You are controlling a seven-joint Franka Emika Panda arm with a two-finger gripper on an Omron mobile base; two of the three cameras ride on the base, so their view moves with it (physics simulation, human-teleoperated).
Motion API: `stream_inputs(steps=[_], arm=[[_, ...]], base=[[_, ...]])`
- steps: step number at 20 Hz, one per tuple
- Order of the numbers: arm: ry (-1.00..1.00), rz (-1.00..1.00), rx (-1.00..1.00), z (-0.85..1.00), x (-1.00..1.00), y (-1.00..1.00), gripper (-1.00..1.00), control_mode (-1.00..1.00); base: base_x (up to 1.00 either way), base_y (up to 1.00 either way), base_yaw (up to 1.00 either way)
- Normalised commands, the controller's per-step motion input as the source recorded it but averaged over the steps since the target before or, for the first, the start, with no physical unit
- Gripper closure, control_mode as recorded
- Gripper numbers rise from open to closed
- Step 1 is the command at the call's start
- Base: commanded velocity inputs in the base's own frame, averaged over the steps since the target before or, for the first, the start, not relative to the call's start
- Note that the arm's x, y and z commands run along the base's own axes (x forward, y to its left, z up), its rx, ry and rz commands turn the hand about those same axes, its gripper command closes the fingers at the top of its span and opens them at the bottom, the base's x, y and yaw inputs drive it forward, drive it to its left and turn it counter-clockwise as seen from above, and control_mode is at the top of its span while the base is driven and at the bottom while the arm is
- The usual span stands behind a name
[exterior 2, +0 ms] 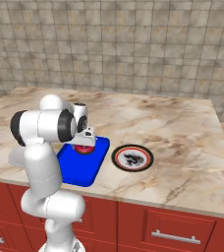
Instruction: Move the dessert items from the plates to the tray.
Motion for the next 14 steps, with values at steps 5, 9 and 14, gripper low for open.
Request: stream_inputs(steps=[5, 9, 14], arm=[[0.00, 0.00, 0.00, -0.40, 0.27, 0.00, 1.00, -1.00], [0.00, 0.00, 0.00, -0.29, 0.05, 0.00, -1.00, -1.00], [0.00, 0.00, 0.00, -0.02, 0.00, -0.18, -1.00, -1.00]], base=[[0.00, 0.00, 0.00], [0.00, 0.00, 0.00], [0.00, 0.00, 0.00]])
